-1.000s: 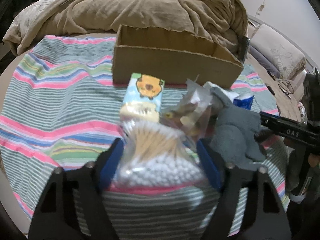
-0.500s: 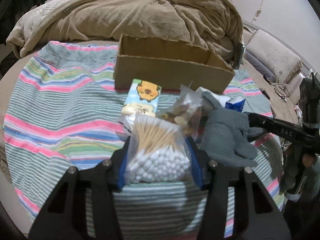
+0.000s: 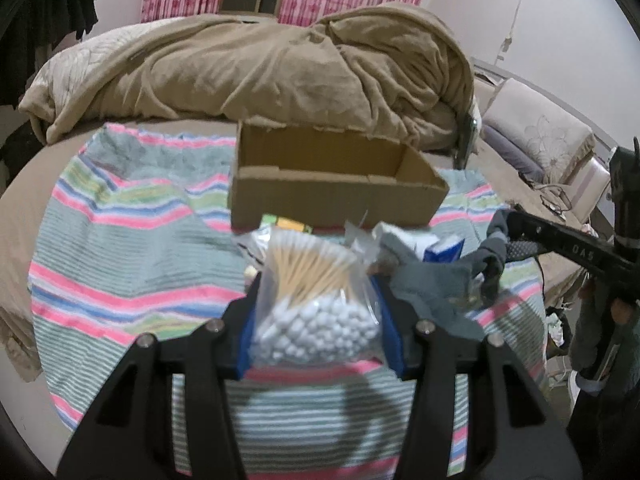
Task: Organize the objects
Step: 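Carry swab bag and grey gloves into the cardboard box and release both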
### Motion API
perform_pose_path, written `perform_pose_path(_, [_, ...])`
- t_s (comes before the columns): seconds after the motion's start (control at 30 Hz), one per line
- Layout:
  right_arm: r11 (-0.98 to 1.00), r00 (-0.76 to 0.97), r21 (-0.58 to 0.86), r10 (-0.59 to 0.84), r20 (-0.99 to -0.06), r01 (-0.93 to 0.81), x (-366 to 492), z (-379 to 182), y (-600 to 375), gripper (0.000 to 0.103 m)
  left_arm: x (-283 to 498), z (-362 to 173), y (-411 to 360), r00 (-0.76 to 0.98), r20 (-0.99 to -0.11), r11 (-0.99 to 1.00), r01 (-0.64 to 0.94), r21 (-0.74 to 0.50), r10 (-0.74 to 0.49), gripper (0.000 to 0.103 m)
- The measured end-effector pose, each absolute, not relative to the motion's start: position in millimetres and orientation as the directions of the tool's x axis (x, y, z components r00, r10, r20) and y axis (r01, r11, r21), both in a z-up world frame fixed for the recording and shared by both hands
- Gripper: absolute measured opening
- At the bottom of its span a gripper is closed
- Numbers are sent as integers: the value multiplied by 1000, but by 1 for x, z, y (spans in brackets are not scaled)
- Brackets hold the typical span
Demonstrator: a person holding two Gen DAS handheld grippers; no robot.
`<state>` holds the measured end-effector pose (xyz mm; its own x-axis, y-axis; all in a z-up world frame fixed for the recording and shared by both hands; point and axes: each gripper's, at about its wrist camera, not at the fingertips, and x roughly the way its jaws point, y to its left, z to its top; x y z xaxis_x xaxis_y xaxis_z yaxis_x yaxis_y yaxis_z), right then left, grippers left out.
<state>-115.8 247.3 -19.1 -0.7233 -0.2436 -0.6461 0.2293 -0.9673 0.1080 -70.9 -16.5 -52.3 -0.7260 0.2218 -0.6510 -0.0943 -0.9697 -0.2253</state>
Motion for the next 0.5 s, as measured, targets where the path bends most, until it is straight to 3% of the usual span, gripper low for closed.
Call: perform_pose_path(0.5, [-953, -807, -41, -230, -544, 299, -165, 48, 226, 13, -128, 2, -17, -789, -587, -983, -135, -123, 182, 51])
